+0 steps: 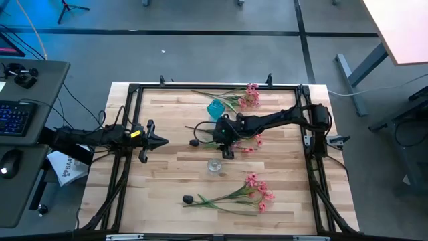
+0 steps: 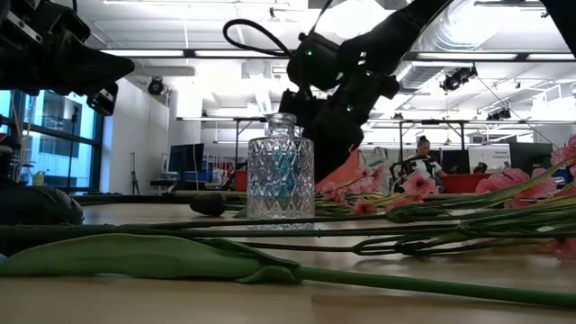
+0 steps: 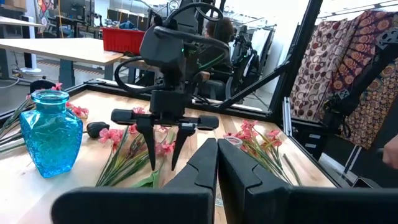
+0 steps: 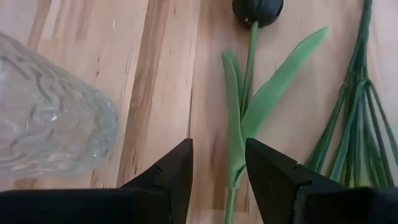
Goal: Sort flowers into vase by color
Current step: Put the middle black flower into the blue vase
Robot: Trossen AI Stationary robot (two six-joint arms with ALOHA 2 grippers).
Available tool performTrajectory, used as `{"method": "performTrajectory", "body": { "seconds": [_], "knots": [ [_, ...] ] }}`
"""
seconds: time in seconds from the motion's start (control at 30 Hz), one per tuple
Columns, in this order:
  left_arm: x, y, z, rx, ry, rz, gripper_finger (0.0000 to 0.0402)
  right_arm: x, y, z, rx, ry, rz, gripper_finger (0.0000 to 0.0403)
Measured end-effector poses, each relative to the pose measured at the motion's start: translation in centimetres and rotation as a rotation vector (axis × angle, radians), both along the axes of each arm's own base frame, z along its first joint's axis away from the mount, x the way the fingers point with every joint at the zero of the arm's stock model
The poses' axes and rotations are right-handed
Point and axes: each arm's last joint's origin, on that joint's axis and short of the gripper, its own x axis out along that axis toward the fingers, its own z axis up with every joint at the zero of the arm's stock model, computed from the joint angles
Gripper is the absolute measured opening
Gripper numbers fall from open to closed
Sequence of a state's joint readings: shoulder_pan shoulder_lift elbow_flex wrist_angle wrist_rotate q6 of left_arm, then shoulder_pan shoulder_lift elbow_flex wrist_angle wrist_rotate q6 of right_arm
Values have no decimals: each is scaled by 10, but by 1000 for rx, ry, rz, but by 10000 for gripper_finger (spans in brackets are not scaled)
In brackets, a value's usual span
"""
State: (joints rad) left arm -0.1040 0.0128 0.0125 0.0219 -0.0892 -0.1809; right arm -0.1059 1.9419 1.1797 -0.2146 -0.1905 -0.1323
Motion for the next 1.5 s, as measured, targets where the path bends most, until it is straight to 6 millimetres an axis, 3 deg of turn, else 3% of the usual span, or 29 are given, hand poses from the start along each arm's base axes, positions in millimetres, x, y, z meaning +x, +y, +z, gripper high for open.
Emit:
{"method": "performTrajectory", "body": {
  "seconds": [0.23, 0.5, 0.87, 0.97, 1.07, 1.13, 1.2, 1.37, 1.5],
  "knots": [
    [0, 0, 0, 0, 0, 0, 1, 0, -1, 0, -126, 9, -68, 142],
    [0, 0, 0, 0, 0, 0, 1, 0, 1, -1, -66, 8, -36, 142],
    [0, 0, 0, 0, 0, 0, 1, 6, 5, -26, -82, 51, -31, 141],
    [0, 0, 0, 0, 0, 0, 1, 6, 7, -27, -114, 54, -12, 119],
    [0, 0, 0, 0, 0, 0, 1, 6, 8, -24, -124, 45, -7, 50],
    [0, 0, 0, 0, 0, 0, 1, 7, 7, -17, -102, 34, -14, 15],
    [0, 0, 0, 0, 0, 0, 1, 11, 4, -3, -101, -7, -16, 16],
    [0, 0, 0, 0, 0, 0, 1, 31, -16, 78, -51, -338, 12, 5],
    [0, 0, 0, 0, -1, 0, 1, 35, -41, 119, 61, -567, 7, 4]
  ]
}}
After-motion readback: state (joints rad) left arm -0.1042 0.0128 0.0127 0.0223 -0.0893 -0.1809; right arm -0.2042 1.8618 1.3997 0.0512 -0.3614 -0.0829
